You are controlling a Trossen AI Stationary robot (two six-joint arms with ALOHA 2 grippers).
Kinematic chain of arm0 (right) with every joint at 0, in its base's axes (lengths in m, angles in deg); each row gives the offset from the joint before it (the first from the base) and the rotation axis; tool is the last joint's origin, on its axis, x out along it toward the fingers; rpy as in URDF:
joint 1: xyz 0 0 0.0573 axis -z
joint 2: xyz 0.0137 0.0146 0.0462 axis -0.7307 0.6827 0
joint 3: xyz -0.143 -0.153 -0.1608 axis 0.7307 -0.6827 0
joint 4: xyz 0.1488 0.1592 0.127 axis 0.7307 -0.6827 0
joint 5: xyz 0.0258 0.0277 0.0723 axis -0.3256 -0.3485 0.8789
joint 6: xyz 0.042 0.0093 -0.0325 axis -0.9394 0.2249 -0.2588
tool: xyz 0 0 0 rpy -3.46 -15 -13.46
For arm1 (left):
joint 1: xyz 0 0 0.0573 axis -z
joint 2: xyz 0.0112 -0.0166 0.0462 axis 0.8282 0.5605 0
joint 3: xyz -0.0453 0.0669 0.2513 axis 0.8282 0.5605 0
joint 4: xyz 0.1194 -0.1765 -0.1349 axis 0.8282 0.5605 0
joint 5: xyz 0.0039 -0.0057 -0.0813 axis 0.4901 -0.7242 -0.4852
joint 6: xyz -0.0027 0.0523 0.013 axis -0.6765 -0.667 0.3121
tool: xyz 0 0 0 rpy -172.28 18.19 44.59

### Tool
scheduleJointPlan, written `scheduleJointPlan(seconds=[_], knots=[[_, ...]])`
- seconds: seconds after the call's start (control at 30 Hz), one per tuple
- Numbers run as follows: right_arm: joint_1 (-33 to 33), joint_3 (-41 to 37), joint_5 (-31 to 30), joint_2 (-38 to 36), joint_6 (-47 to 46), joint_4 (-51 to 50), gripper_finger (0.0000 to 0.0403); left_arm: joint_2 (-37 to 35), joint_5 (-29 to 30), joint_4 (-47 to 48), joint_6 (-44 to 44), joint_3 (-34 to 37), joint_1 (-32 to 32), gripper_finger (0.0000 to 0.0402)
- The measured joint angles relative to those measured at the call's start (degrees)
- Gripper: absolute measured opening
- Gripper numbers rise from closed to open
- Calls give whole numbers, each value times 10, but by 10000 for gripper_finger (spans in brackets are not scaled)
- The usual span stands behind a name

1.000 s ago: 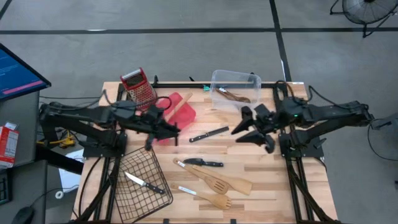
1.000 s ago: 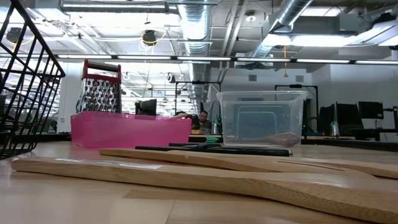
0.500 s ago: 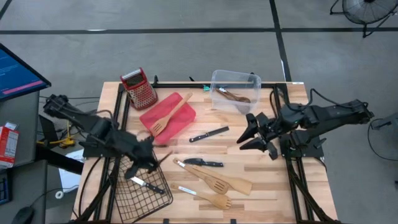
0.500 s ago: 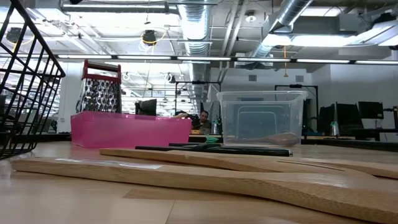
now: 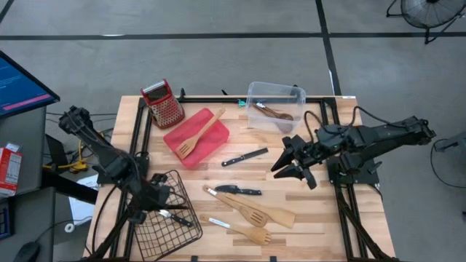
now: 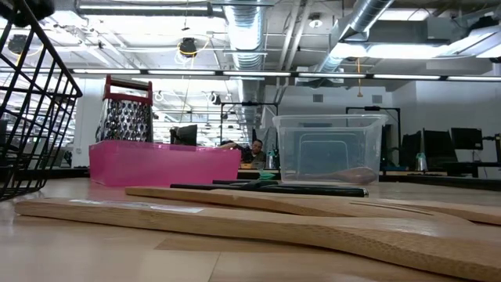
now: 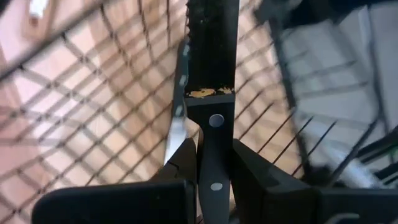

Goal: Pick & Place Kitchen Items
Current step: Put the black kitchen knife into the wire basket

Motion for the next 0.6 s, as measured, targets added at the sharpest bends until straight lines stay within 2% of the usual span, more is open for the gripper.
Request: scheduleJointPlan(seconds=[0.23, 0.43, 0.6], knots=[[-1, -1, 0, 9, 0, -4, 137, 48, 2, 15, -5, 0, 8, 39], [-4, 0, 0, 18, 0, 0, 139, 101, -24, 17, -61, 0, 17, 38], [-8, 0, 0, 19, 0, -2, 135, 131, -22, 20, -87, 0, 40, 41]])
